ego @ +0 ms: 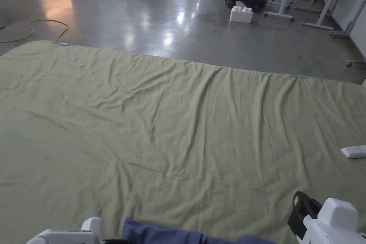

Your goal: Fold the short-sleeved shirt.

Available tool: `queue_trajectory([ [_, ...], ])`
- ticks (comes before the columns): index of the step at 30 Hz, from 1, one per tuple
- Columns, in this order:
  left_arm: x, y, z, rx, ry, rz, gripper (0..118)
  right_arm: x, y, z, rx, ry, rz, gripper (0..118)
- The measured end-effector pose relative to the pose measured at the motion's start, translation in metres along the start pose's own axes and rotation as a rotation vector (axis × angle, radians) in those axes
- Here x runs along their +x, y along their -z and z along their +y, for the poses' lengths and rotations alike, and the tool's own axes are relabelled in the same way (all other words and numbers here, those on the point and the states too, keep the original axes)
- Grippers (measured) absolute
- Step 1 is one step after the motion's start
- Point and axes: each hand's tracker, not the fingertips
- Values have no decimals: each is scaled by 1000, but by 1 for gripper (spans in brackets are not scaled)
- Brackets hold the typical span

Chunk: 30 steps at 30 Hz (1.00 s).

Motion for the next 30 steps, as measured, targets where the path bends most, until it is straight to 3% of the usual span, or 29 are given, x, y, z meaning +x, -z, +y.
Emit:
queue_trajectory([
  [4,-1,-2,0,17,-64,-49,14,-2,-2,0,-6,-9,14,2],
  [11,23,-34,3,95,11,-48,11,0,-4,5,-5,-36,-4,2],
  [18,58,-89,24,152,116,123,11,2,-4,8,-4,-39,-1,2],
  [23,77,-129,38,196,187,365,11,-2,-1,10,-3,-38,11,2],
  [26,87,-128,38,179,229,520,11,-5,2,11,-2,-41,28,2],
  [30,110,-115,29,172,289,578,11,-8,4,12,-1,-37,42,2],
])
